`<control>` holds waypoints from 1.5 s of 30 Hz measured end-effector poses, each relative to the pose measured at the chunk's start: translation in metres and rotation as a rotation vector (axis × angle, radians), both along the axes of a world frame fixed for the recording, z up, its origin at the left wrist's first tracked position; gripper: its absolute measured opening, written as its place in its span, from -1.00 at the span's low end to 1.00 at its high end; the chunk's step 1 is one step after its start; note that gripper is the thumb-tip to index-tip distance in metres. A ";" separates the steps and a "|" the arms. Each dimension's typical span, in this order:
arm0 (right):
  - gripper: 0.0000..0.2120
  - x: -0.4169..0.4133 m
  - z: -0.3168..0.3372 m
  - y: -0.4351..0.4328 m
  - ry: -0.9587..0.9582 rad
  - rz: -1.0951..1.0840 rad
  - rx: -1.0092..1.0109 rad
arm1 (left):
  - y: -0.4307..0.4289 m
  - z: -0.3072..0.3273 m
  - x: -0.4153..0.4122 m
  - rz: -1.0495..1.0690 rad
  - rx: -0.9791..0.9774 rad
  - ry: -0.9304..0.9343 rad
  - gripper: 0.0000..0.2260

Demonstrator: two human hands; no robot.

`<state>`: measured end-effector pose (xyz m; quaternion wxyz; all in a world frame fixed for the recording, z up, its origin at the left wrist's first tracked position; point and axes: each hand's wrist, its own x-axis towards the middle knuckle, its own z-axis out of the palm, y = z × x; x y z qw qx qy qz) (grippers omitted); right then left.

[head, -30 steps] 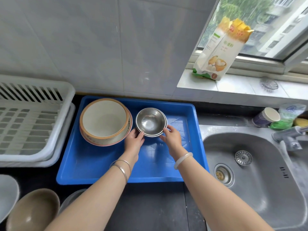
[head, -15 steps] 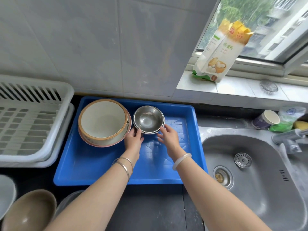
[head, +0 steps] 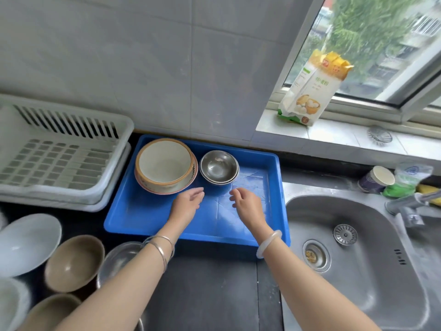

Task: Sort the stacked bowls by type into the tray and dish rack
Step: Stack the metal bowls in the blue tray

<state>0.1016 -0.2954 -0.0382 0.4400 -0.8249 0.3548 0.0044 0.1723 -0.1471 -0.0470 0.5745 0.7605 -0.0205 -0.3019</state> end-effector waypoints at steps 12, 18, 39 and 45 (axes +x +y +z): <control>-0.70 -0.048 0.001 0.130 0.108 0.422 0.060 | 0.174 0.008 -0.104 0.325 0.337 -0.157 -0.83; -0.72 -0.041 -0.016 0.171 0.275 0.580 0.014 | 0.219 -0.016 -0.131 0.321 0.458 -0.055 -0.68; -0.80 -0.068 -0.003 0.139 0.129 0.321 0.136 | 0.208 -0.020 -0.130 0.109 0.820 -0.125 -0.74; -0.83 -0.073 0.003 0.131 0.106 0.339 0.095 | 0.197 -0.023 -0.122 0.143 0.697 -0.088 -0.81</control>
